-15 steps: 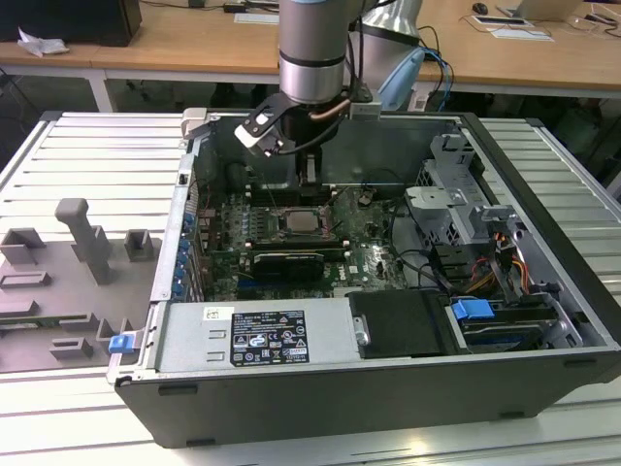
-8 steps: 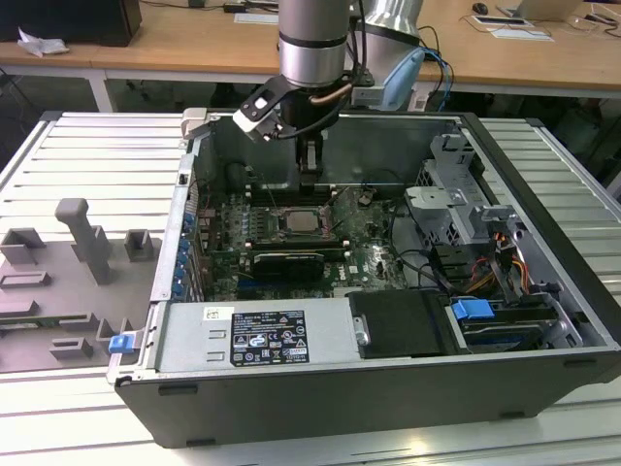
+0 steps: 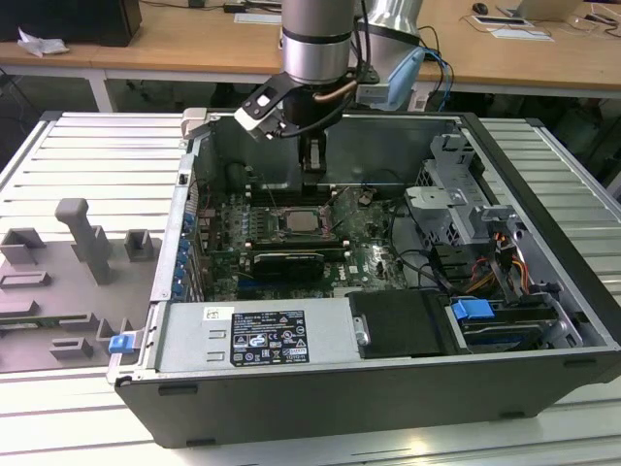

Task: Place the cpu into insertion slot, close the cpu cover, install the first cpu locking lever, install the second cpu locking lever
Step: 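Close the cpu cover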

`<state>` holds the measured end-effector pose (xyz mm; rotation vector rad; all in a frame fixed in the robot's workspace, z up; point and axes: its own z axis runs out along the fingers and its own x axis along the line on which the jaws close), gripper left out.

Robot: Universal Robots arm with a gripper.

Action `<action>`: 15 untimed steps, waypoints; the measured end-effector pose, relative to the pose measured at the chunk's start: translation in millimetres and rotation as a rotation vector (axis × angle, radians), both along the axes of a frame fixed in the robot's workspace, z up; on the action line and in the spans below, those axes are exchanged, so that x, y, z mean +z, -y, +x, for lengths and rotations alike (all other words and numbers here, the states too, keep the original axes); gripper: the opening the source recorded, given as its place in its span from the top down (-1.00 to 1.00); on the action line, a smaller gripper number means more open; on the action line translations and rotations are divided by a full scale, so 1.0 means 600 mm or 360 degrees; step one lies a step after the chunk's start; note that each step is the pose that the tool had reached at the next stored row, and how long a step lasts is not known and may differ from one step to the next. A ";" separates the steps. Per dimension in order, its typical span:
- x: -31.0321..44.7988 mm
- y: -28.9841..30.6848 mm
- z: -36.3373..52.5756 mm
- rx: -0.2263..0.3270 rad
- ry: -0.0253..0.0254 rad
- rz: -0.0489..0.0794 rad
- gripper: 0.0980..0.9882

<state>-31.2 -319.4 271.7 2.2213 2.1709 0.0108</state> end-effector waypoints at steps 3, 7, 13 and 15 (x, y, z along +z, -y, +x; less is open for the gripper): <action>0.000 -0.0017 0.014 0.0033 0.00000 0.0000 0.98; 0.000 -0.0059 0.027 0.0057 -0.00002 0.0000 0.98; -0.002 -0.0081 0.050 0.0082 -0.00002 0.0000 0.98; -0.003 -0.0084 0.055 0.0083 0.00000 0.0000 0.98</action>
